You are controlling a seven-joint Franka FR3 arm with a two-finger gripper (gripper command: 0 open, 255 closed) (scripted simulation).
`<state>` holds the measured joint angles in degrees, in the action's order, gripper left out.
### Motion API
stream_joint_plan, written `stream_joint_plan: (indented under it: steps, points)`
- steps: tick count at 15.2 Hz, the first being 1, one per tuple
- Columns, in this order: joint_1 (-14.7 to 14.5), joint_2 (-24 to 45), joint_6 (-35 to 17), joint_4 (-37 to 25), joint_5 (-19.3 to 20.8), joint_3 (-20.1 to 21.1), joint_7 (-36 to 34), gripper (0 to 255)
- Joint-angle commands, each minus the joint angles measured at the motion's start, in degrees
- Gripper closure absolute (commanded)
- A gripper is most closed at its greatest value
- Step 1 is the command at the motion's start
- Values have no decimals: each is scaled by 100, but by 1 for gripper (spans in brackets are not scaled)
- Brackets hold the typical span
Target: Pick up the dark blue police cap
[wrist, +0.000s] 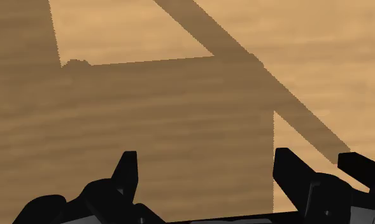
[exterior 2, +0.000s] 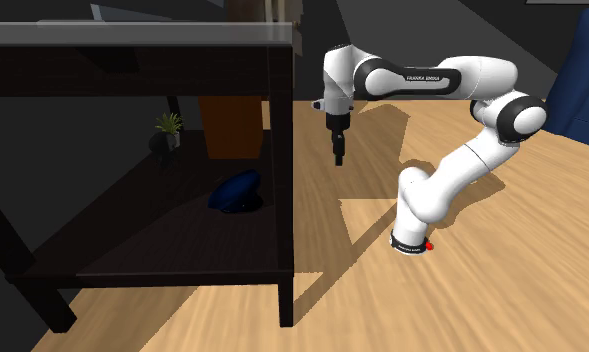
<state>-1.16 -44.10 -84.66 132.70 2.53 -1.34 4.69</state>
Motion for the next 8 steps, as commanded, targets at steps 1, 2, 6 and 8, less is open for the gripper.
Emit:
stream_joint_plan:
  steps: [1, 2, 6, 8]
  points:
    - [0, 0, 0, 0, 0, 0, 0, 0]
    - [16, -21, -291, 132, -175, 4, -184, 0]
    - [53, -31, -1537, 617, -844, 50, -842, 0]
    - [54, 16, -2202, 824, -1169, 91, -1128, 0]
